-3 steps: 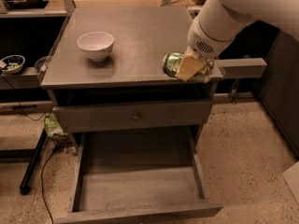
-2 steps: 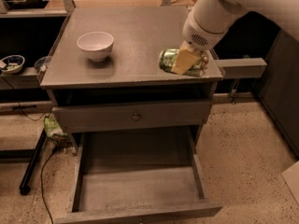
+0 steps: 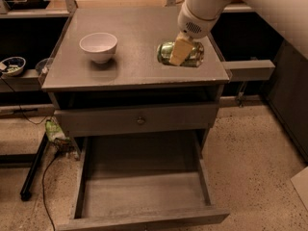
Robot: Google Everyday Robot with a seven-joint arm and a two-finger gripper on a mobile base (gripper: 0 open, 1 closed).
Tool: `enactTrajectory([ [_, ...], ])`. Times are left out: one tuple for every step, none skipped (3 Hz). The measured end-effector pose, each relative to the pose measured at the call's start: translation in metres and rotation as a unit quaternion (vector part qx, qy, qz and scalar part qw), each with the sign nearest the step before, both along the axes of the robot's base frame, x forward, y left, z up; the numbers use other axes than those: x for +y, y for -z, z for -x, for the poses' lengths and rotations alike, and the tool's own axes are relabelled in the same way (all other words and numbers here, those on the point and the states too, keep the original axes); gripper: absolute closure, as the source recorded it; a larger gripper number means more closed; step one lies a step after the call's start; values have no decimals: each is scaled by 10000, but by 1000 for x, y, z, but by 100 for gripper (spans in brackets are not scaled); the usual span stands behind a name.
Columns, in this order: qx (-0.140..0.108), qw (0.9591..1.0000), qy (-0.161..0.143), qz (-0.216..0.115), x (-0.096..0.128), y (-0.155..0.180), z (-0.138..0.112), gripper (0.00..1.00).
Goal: Pick green can from middle drawer and place on counter
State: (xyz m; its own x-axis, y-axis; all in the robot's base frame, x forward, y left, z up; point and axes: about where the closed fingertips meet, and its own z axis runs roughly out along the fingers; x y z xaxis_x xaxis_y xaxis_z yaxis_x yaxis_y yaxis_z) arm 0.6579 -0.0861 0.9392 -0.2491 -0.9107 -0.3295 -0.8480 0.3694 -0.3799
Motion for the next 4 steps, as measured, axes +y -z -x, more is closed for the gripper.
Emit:
enactTrajectory([
  [106,9999,-82,-94,2,4,-10,100],
  [201,9994,-145,-252,6,7,-34,100],
  [255,9989,-227,-325,14,10,-55,100],
  [308,9984,-321,-357,23,14,-69,100],
])
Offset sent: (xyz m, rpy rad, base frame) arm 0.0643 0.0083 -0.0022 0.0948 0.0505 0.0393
